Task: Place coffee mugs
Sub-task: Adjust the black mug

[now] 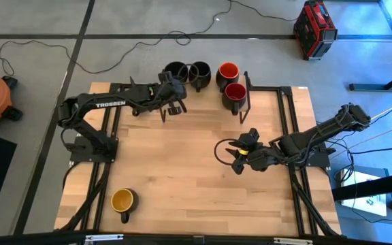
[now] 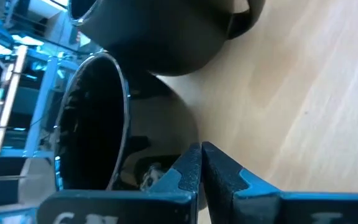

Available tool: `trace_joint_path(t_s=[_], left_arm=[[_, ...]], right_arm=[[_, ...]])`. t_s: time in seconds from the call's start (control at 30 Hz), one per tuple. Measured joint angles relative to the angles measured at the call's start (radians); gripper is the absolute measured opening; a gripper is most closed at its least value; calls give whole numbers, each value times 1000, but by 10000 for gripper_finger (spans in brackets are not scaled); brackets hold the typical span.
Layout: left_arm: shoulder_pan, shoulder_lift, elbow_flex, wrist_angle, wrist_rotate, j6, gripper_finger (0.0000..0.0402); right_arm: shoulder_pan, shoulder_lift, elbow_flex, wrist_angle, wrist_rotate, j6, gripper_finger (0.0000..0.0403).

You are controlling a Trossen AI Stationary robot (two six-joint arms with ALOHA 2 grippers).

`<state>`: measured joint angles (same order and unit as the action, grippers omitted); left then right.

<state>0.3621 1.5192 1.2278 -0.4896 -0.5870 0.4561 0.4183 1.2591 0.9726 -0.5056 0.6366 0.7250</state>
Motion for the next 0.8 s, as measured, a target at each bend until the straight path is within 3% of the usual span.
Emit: trace_joint_path(t_s=[0.8], left_arm=[[-45, 0, 0, -90, -176, -39, 9]], right_arm=[[0, 0, 0, -21, 0, 2, 122]])
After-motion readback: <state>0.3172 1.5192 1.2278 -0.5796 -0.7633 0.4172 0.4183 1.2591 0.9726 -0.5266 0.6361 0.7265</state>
